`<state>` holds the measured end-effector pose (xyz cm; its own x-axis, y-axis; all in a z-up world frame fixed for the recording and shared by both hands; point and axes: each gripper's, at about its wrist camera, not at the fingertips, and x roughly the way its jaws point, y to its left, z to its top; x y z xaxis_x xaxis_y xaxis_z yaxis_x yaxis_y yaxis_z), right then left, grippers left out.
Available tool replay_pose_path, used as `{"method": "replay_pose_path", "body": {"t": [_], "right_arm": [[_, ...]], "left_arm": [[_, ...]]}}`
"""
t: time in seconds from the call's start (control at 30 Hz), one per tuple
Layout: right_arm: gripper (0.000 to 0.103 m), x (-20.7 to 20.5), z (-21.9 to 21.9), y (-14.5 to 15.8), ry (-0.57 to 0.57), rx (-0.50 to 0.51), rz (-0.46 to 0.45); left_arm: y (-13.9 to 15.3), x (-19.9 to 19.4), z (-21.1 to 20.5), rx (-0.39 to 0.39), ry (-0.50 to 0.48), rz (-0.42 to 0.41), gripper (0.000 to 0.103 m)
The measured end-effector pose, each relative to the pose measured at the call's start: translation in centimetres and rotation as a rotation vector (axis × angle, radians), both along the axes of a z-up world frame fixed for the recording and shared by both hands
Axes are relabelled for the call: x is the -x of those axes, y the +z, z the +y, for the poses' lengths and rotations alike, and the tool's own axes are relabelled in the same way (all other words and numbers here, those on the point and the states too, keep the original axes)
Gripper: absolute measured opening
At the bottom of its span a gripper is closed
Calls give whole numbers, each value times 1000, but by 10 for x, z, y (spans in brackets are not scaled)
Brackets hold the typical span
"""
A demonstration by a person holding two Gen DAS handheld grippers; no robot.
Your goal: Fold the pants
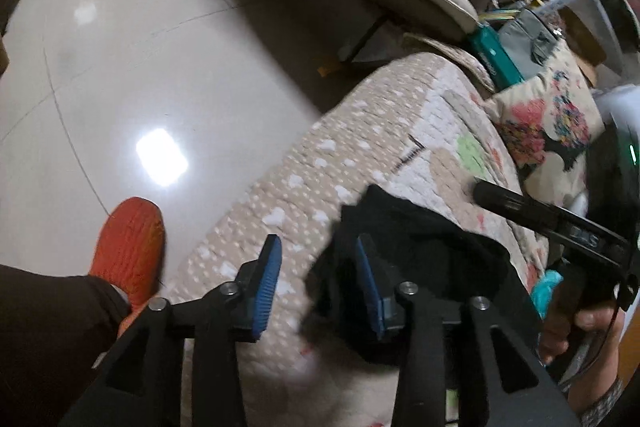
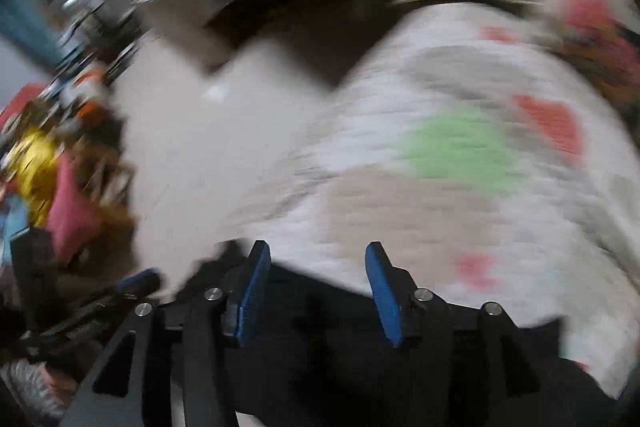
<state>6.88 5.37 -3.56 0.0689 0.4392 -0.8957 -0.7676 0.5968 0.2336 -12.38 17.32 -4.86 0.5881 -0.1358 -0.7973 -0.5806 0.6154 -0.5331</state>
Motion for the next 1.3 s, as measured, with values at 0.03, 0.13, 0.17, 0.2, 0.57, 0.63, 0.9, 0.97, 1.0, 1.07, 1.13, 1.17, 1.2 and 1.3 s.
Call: {"method": "replay_pose_path", "body": {"t": [0.03, 0.13, 0.17, 0.2, 0.57, 0.63, 0.9, 0.97, 1.0, 1.07, 1.13, 1.17, 1.2, 1.3], "right_arm": [[60, 11, 18, -8, 58, 32, 1], [63, 35, 48, -26, 164, 128, -21], [64, 41, 58, -34, 189, 162, -28], [65, 43, 66, -42, 207, 192, -37], [31, 58, 78, -45, 221, 255, -142], [30, 59, 68, -32, 200, 223, -158], [30, 56, 17, 17, 78, 85, -208], [30, 52, -2, 27, 34, 51, -218], [30, 50, -12, 30, 15, 37, -219], [30, 44, -42, 37, -37, 8, -220], [30, 38, -71, 39, -90, -11, -217], [30, 35, -88, 40, -121, -19, -215], [30, 31, -106, 39, -150, -25, -214], [30, 19, -163, 32, -241, -44, -196]], "left_arm": [[-1, 0, -4, 1, -8, 0, 43], [-10, -3, -14, 10, -30, 29, 46], [-14, -4, -15, 17, -31, 46, 47], [-18, -6, -16, 17, -30, 61, 49], [-17, -15, -23, 140, -138, 14, 18], [-9, -15, -27, 129, -153, -9, 17], [29, -25, -60, 107, -257, -169, 17], [36, -34, -75, 112, -302, -198, 17], [38, -37, -82, 110, -322, -208, 17], [41, -49, -102, 111, -372, -224, 17], [40, -63, -123, 116, -428, -234, 17], [39, -71, -135, 114, -465, -237, 17], [38, -78, -150, 102, -509, -241, 19], [43, -81, -180, 26, -615, -261, 25]]}}
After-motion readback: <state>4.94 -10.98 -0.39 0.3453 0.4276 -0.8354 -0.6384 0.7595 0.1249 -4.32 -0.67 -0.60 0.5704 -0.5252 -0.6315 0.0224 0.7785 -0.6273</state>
